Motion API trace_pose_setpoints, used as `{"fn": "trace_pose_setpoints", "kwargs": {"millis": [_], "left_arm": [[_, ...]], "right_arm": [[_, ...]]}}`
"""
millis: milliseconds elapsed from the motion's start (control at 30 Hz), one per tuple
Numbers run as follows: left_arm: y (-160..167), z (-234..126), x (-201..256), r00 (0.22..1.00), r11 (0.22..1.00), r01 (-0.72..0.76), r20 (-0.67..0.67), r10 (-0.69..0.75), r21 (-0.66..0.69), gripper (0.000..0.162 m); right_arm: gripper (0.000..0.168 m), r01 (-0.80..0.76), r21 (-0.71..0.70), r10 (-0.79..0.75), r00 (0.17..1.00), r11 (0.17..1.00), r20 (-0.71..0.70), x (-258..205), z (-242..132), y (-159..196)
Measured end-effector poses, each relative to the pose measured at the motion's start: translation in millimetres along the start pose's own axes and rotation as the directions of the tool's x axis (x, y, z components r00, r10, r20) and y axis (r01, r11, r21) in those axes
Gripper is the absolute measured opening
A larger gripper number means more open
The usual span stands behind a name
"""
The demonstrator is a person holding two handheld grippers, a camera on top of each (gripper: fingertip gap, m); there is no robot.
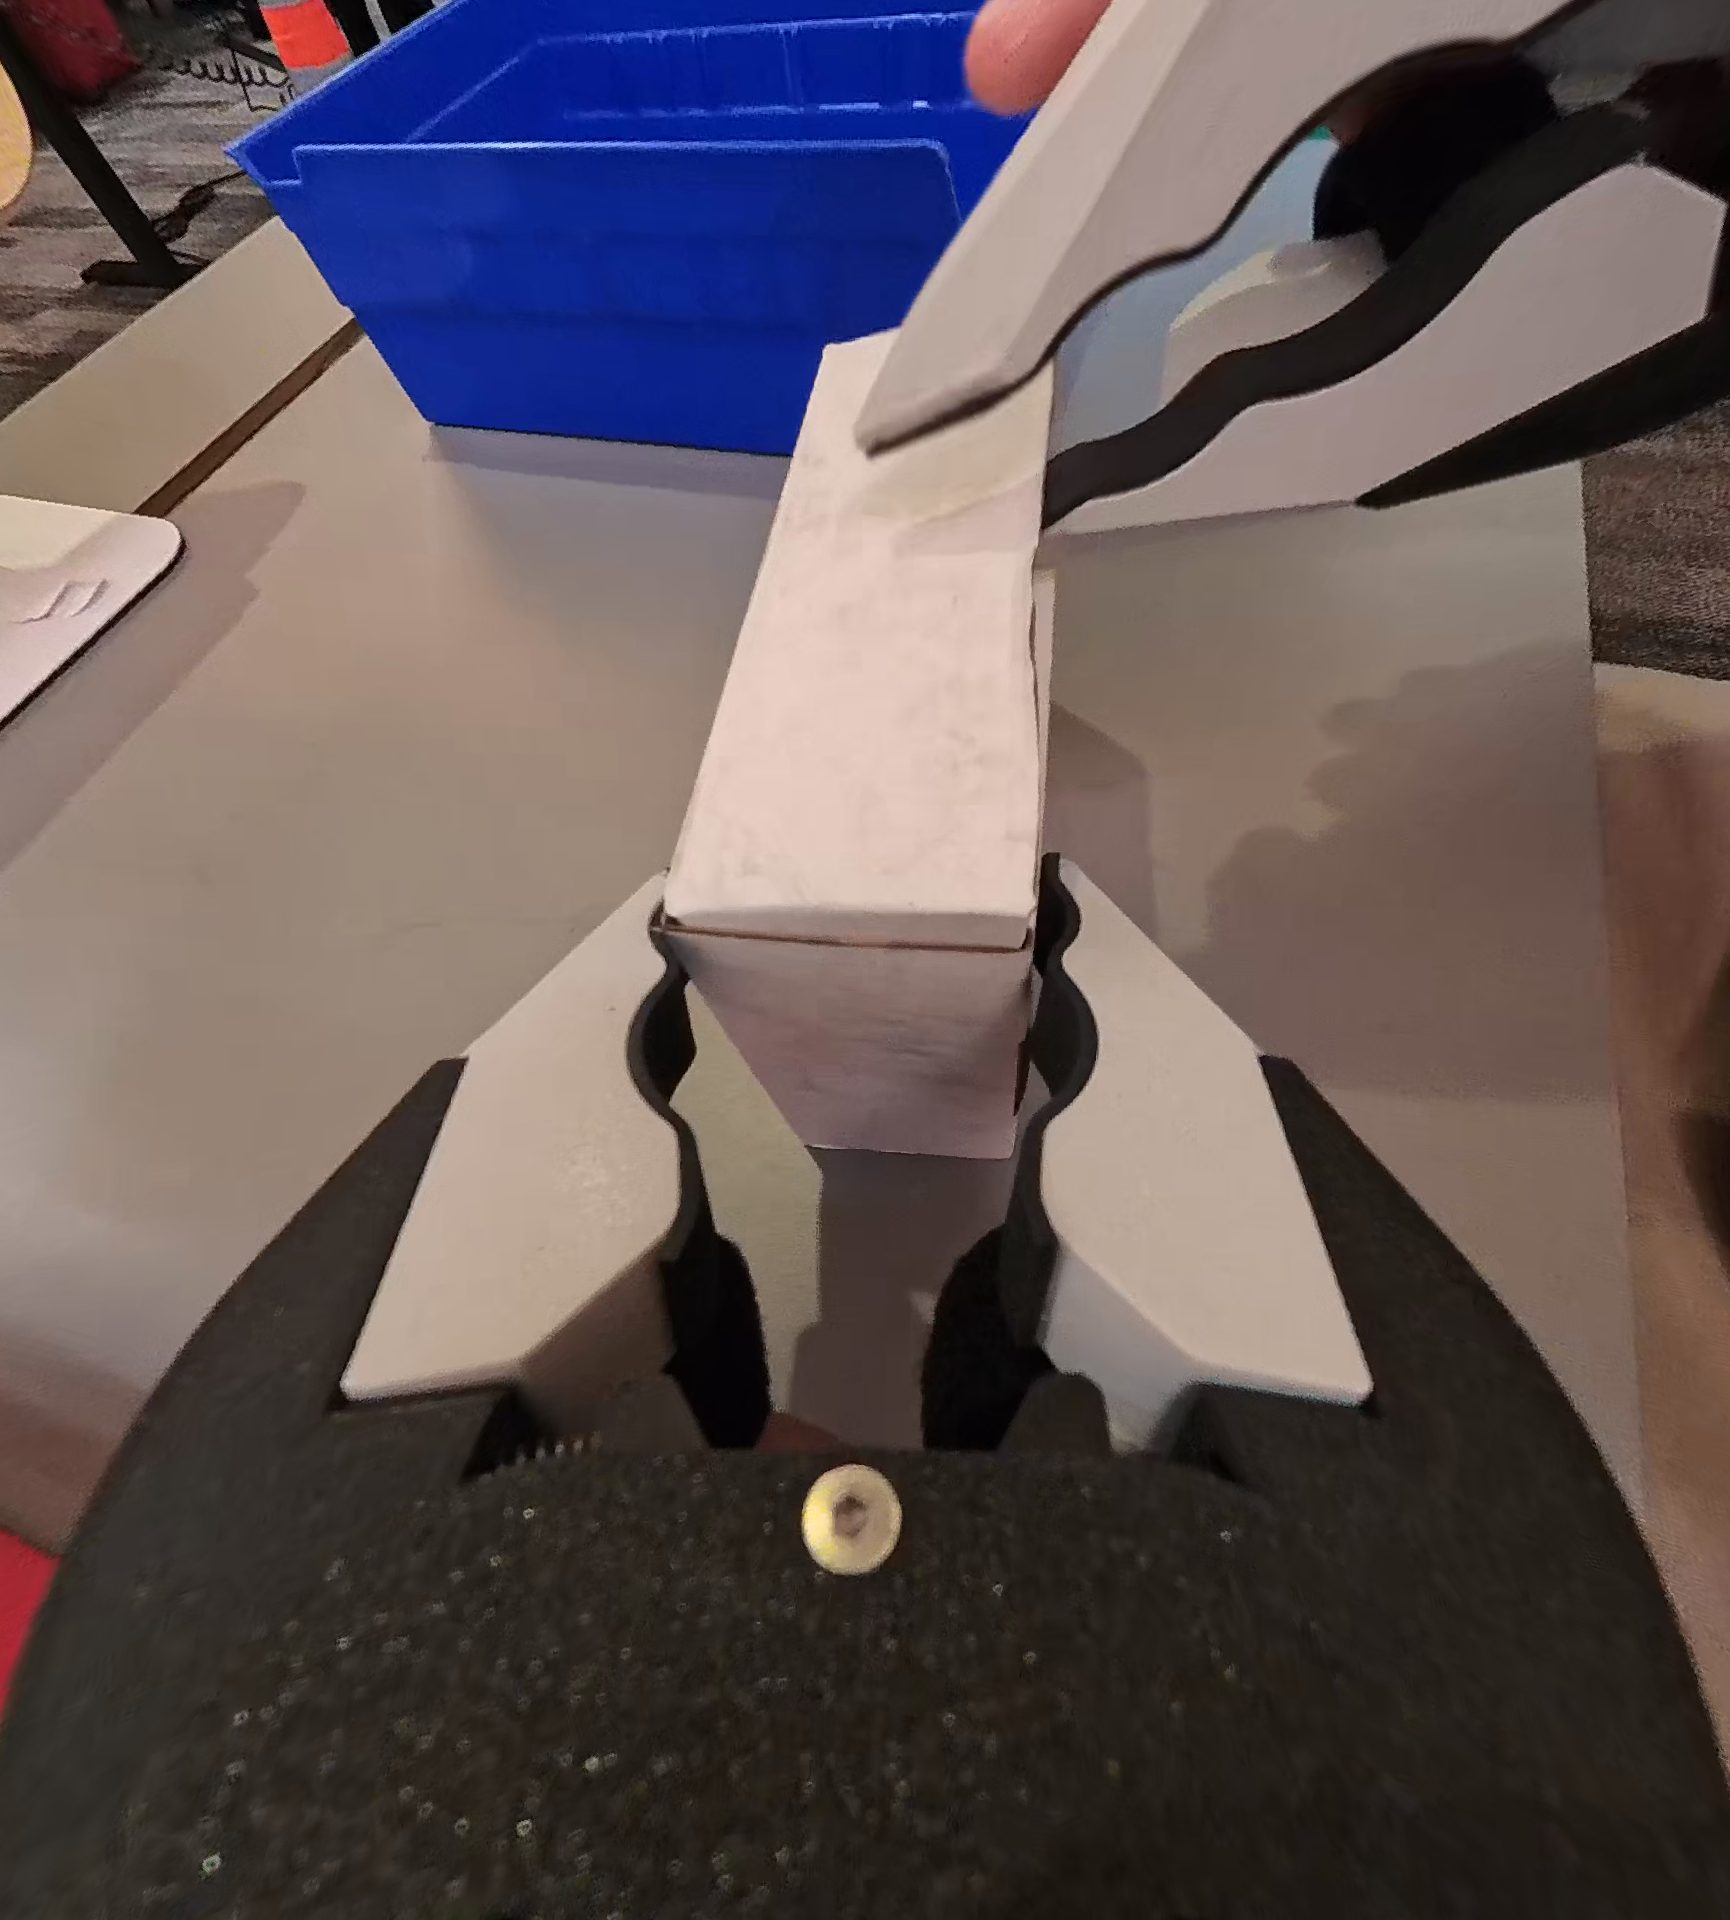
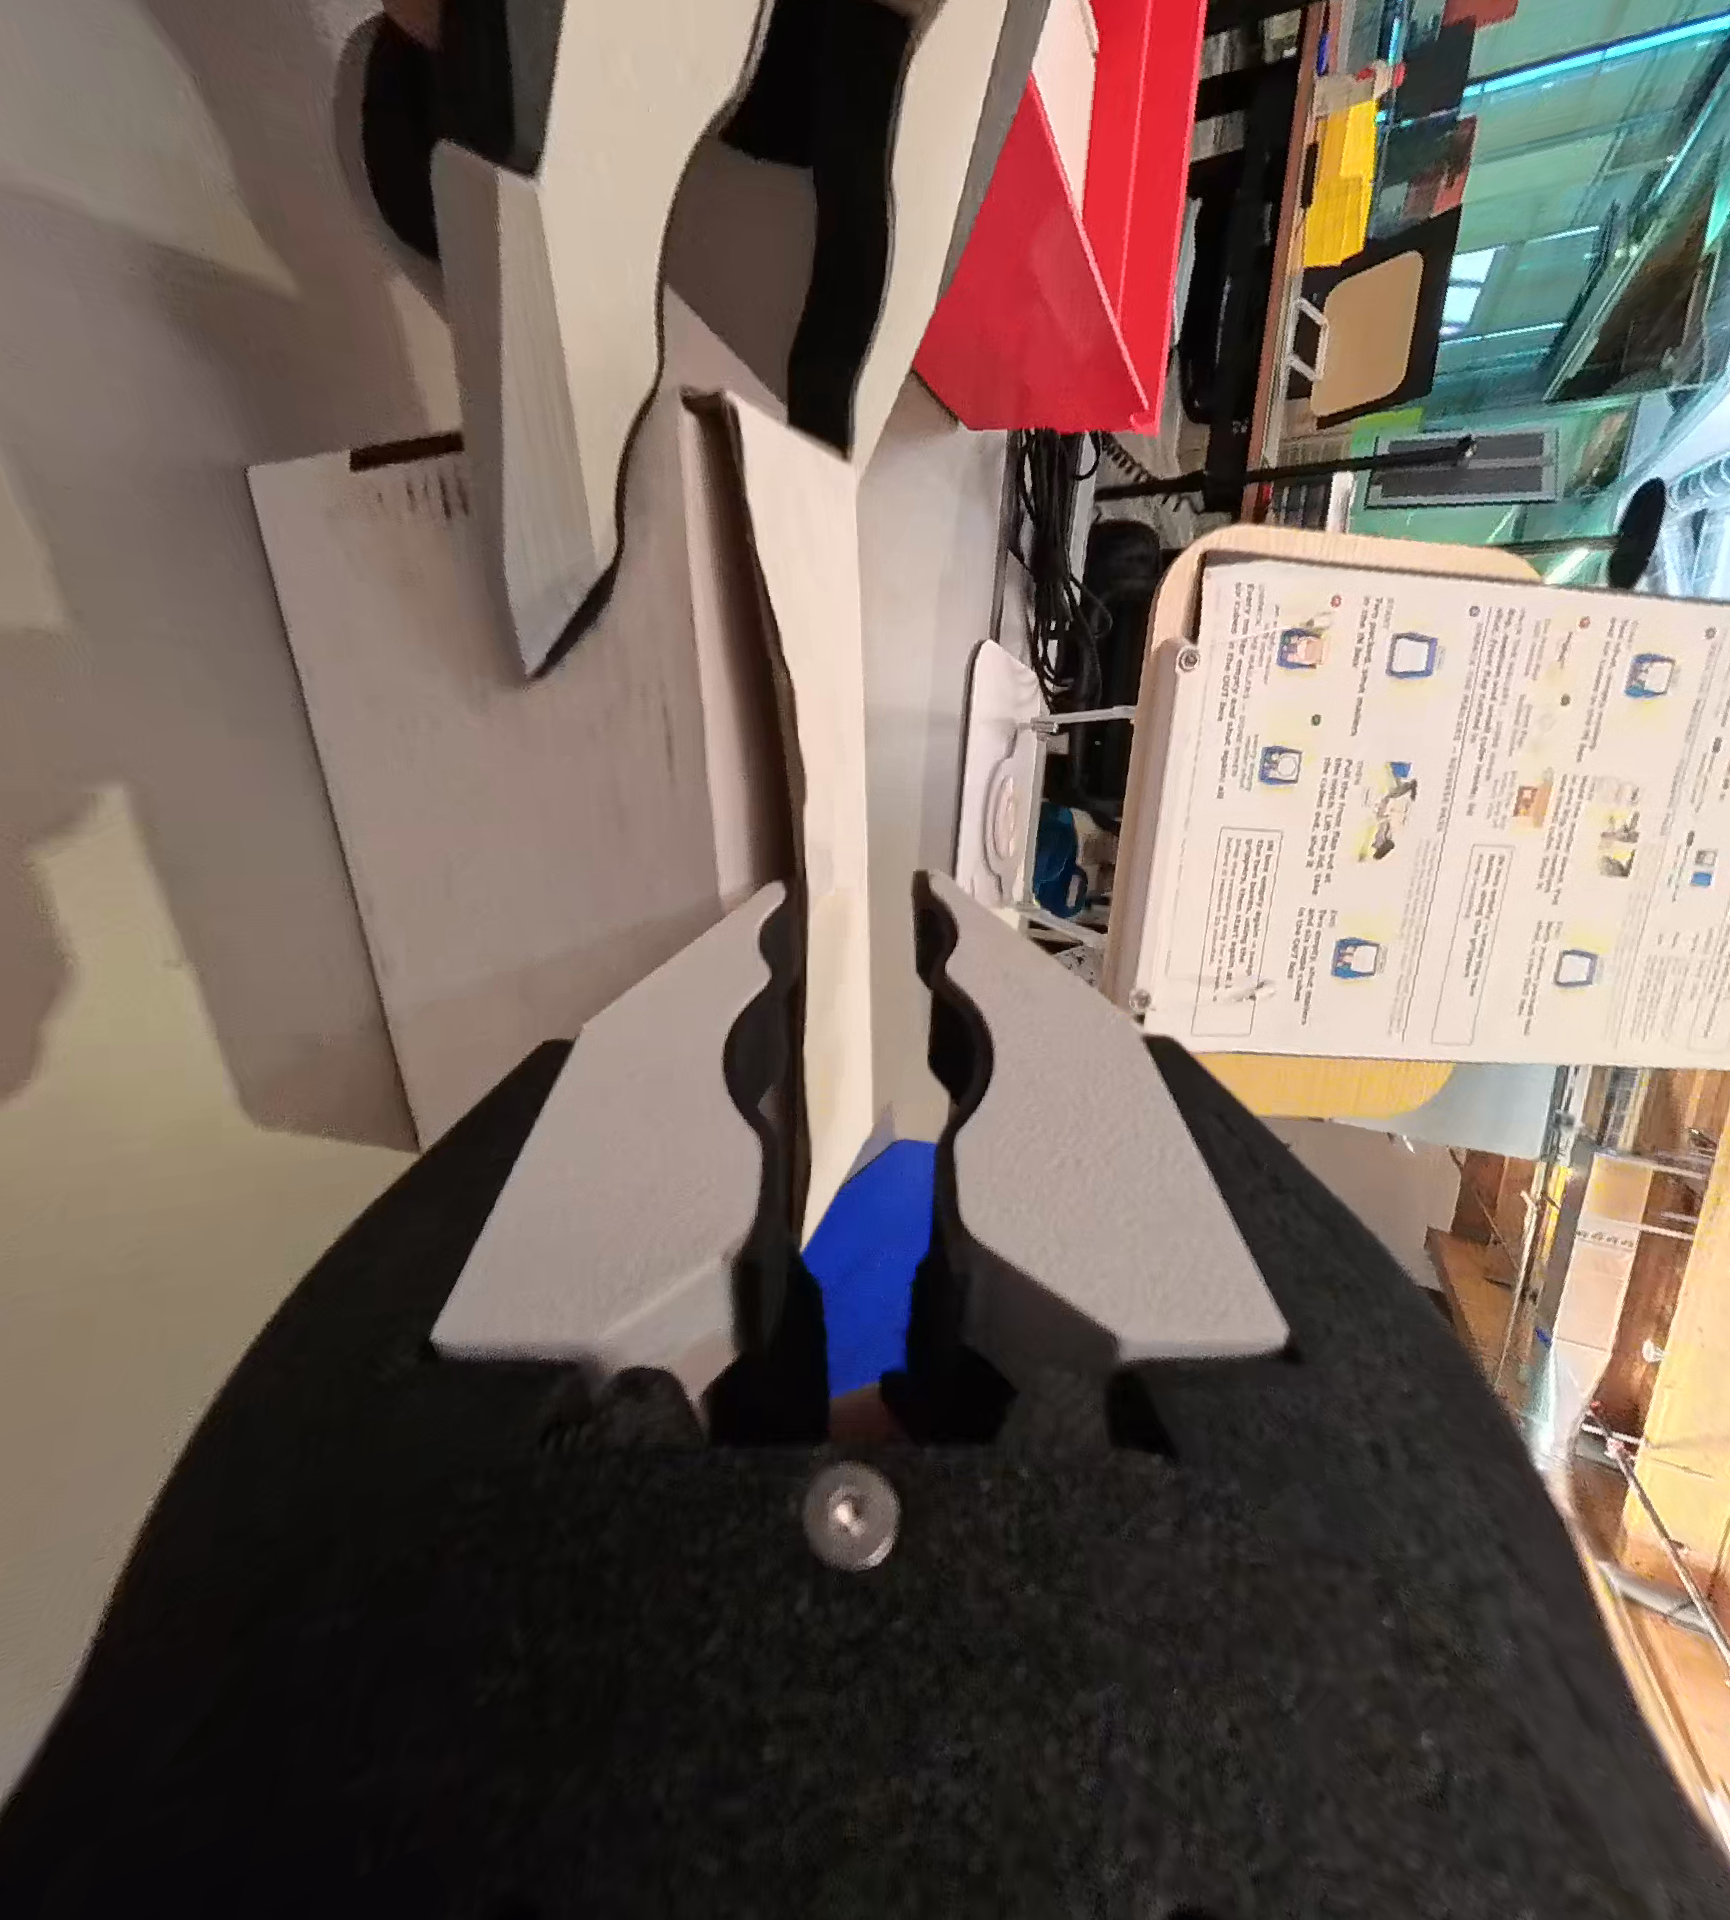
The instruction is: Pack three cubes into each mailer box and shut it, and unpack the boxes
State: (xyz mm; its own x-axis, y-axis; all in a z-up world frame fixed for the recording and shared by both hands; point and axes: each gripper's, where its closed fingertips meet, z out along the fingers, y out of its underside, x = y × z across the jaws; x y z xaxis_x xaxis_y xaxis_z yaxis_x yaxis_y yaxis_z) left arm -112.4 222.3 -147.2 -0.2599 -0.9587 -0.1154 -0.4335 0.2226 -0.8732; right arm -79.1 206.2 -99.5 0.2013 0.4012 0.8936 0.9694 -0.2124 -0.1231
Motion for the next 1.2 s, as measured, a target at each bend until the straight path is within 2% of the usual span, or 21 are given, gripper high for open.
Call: {"fn": "trace_pose_setpoints", "kwargs": {"millis": [33, 200, 367, 500, 633, 700, 833, 900, 933, 967, 1033, 1200], "left_arm": [[0, 0, 0, 1.0, 1.0, -0.005, -0.001, 0.005, -0.003, 0.063], [0, 0, -1, 1.0, 1.0, -0.014, 0.001, 0.014, 0.004, 0.063], [0, 0, -1, 1.0, 1.0, -0.022, 0.009, 0.022, 0.004, 0.063], [0, 0, -4, 1.0, 1.0, -0.002, 0.009, 0.002, 0.009, 0.063], [0, -3, 1, 0.996, 0.996, -0.085, 0.023, 0.085, -0.01, 0.063], [0, -3, 1, 0.997, 0.997, -0.073, 0.028, 0.073, -0.019, 0.063], [0, -4, -3, 0.991, 0.993, -0.118, 0.065, 0.119, -0.015, 0.063], [2, -8, -17, 0.959, 0.972, -0.227, 0.163, 0.233, -0.054, 0.063], [4, -10, -23, 0.935, 0.958, -0.277, 0.207, 0.288, -0.079, 0.063], [5, -12, -26, 0.921, 0.948, -0.304, 0.228, 0.317, -0.089, 0.063], [6, -14, -27, 0.918, 0.949, -0.307, 0.24, 0.316, -0.075, 0.063], [7, -12, -27, 0.925, 0.963, -0.263, 0.268, 0.271, -0.064, 0.064]], "right_arm": [[0.016, 0.003, 0.001, -0.003, 1.0, 1.0, 0.018, -1, 3, -2], [0.005, -0.003, 0.001, 0.003, 0.994, 1.0, 0.109, -6, 8, -3], [0.007, -0.108, -0.012, 0.107, 0.954, 0.994, 0.28, -7, 7, -2], [0.009, -0.242, -0.037, 0.233, 0.865, 0.97, 0.444, -4, 11, -3], [0.001, -0.463, -0.056, 0.408, 0.709, 0.884, 0.575, 16, 6, -7], [0.002, -0.456, -0.05, 0.395, 0.706, 0.889, 0.587, 15, 6, -7], [0.004, -0.338, -0.052, 0.316, 0.798, 0.94, 0.513, 12, 4, -7], [0.022, -0.233, -0.026, 0.227, 0.909, 0.972, 0.35, 21, 9, -3], [0.024, -0.171, -0.012, 0.169, 0.956, 0.985, 0.242, 25, 9, 0], [0.017, -0.104, -0.005, 0.104, 0.983, 0.995, 0.151, 27, 9, 3], [0.004, -0.039, 0.01, 0.039, 0.998, 0.999, 0.044, 21, 9, 1], [0.0, 0.026, -0.019, -0.03, 0.967, 0.999, -0.254, 12, 9, 2]]}}
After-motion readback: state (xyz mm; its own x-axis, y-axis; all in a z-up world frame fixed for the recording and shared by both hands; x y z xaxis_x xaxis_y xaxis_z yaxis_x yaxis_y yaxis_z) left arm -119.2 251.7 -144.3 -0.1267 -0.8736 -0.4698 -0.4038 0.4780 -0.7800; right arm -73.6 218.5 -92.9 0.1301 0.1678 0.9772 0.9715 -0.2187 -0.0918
